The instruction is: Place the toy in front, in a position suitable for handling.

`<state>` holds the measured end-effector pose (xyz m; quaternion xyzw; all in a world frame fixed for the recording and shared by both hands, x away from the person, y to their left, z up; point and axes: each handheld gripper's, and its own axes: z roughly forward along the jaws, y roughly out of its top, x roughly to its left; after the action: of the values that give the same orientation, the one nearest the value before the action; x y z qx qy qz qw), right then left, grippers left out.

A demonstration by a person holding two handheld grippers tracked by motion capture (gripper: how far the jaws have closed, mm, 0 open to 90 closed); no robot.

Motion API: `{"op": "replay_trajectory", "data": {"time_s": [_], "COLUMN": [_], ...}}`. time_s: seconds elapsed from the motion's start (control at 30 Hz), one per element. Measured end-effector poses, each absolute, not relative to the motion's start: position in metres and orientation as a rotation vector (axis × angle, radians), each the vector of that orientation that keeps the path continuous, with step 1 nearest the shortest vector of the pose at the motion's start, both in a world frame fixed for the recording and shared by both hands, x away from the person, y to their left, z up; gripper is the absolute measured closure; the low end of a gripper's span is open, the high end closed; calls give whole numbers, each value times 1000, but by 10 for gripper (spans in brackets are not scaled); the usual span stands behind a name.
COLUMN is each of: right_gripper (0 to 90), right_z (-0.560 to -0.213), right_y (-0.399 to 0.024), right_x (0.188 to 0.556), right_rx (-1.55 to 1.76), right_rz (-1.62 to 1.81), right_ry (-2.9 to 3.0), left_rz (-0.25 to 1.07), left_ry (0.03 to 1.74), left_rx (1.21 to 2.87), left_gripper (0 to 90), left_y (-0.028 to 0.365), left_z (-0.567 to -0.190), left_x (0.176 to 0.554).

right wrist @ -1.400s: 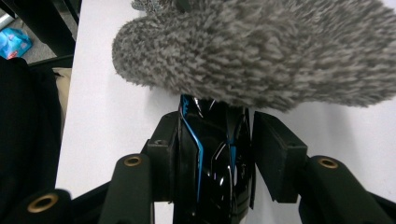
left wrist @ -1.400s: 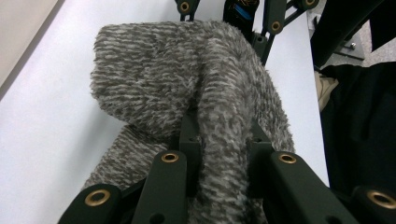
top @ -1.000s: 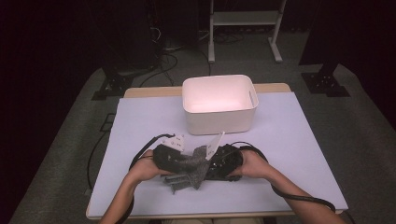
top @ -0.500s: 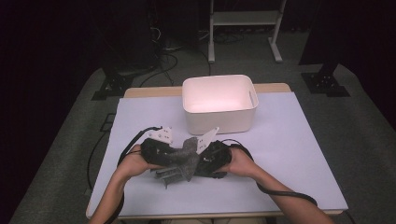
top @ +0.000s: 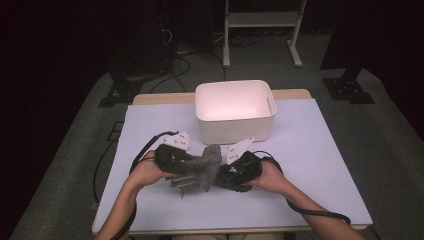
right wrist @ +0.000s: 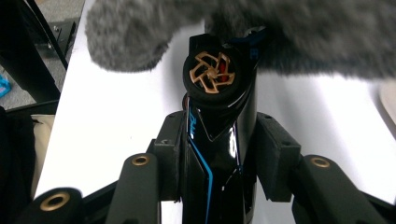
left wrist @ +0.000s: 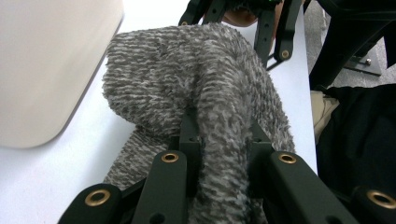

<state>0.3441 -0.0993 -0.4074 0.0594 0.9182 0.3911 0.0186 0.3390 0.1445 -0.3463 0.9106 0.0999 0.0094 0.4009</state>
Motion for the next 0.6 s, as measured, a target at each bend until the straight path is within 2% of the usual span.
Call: {"op": "replay_trajectory", "data": {"time_s": [0.6], "right_gripper": [563], "right_z": [-382], "right_y": [-176], "right_x": [325], "right_rx": [270], "right_rz": [1228], "right_ry": [2744], "left_rz": [22], "left_ry": [128], "left_rx": [2339], "left_gripper": [750], "left_y": [103], "left_z": [-325], "left_x": [339]}}
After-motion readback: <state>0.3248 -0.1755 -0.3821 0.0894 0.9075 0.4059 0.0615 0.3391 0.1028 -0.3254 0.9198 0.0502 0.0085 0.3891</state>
